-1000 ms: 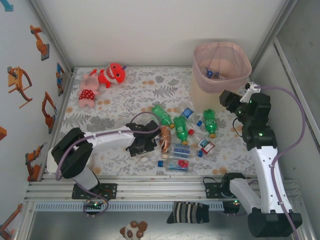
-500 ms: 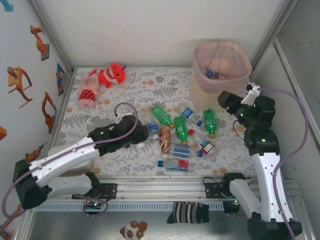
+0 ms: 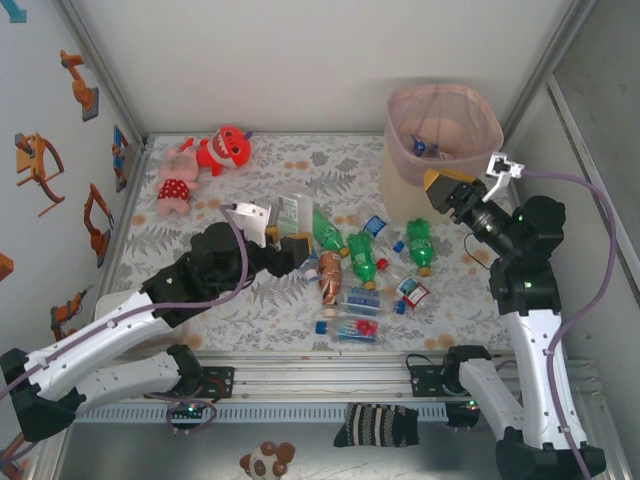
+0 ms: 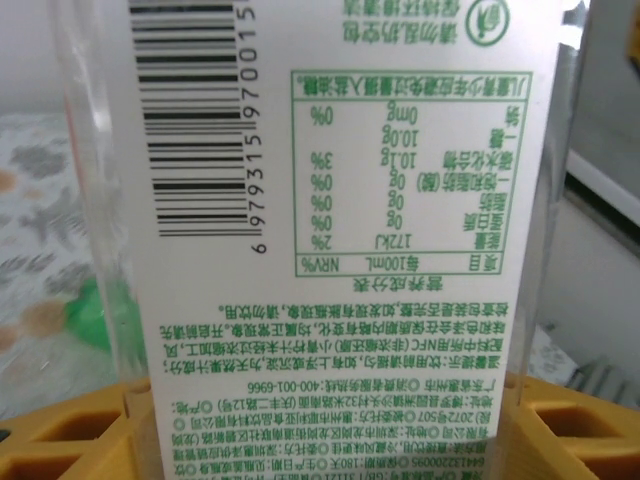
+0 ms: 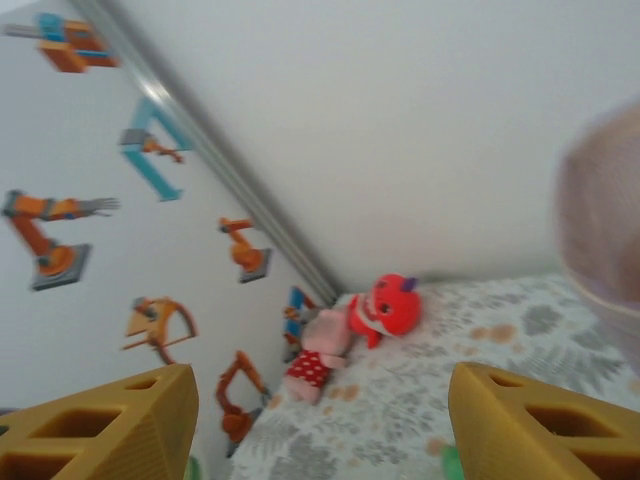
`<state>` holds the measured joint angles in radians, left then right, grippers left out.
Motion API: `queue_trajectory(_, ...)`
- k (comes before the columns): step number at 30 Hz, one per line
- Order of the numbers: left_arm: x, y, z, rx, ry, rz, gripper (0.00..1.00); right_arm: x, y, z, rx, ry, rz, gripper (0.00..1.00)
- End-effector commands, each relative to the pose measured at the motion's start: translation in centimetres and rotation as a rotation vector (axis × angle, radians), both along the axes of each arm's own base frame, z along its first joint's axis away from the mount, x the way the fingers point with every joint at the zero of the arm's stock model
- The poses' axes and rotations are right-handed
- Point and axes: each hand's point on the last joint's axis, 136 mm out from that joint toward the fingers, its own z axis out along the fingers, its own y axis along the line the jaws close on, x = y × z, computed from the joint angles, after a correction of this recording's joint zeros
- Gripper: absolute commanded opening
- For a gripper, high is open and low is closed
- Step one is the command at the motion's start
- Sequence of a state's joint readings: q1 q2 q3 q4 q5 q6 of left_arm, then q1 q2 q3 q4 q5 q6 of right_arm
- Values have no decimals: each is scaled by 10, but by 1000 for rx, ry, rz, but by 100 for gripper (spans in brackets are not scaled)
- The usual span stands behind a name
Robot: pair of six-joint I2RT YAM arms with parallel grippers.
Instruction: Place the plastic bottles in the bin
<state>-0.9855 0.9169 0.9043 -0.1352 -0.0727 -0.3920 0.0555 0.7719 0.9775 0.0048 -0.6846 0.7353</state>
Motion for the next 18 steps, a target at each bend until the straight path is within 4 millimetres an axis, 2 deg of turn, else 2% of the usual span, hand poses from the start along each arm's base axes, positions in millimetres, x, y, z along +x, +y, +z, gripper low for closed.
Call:
queue_trajectory(1, -28, -23, 70, -120, -219, -237, 56, -35, 25, 51, 60, -194, 187, 68)
queue_trajectory(5, -54, -36, 97, -189, -299, -407, 55, -52, 49, 66, 54, -278, 325, 72)
queue_trajectory(8, -67, -41, 112, -231, -333, -486, 55, -63, 67, 73, 47, -305, 428, 73)
queue_trajectory(12, -76, -46, 123, -269, -368, -551, 55, -79, 88, 78, 12, -357, 533, 75)
queue_trajectory(18, -78, -50, 130, -277, -402, -575, 55, -105, 113, 77, -90, -461, 640, 84)
